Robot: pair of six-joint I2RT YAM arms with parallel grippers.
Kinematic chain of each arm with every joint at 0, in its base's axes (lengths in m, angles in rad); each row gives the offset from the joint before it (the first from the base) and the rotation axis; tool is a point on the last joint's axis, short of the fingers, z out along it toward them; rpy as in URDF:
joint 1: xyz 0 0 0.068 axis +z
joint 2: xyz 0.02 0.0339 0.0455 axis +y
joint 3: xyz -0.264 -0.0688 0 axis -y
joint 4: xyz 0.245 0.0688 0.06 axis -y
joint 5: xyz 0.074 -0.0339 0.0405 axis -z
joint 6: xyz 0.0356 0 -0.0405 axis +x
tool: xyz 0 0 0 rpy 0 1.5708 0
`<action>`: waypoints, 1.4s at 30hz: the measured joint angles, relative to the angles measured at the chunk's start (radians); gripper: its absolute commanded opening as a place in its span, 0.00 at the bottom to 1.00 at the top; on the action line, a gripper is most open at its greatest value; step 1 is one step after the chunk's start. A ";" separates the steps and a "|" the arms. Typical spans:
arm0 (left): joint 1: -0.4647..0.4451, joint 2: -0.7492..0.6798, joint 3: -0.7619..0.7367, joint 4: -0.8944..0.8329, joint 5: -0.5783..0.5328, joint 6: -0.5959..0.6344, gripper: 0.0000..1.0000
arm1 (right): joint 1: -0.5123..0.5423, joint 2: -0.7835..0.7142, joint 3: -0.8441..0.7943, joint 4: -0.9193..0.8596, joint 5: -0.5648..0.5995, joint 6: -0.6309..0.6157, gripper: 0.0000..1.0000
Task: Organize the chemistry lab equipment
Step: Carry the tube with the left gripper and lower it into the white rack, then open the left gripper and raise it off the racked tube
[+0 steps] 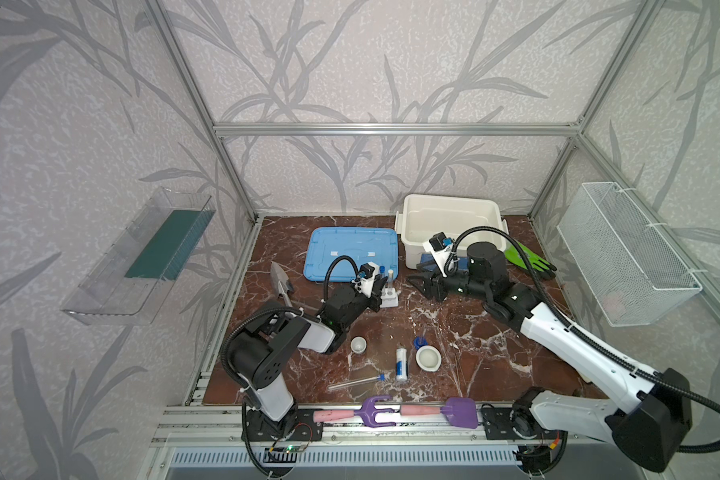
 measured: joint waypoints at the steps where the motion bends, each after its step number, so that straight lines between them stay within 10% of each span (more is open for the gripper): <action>1: 0.000 0.007 0.000 0.009 0.002 0.000 0.08 | 0.000 0.000 -0.001 0.003 0.000 0.000 0.55; 42: 0.000 0.024 -0.013 0.035 0.029 0.028 0.31 | -0.021 0.014 -0.005 0.017 -0.001 0.001 0.55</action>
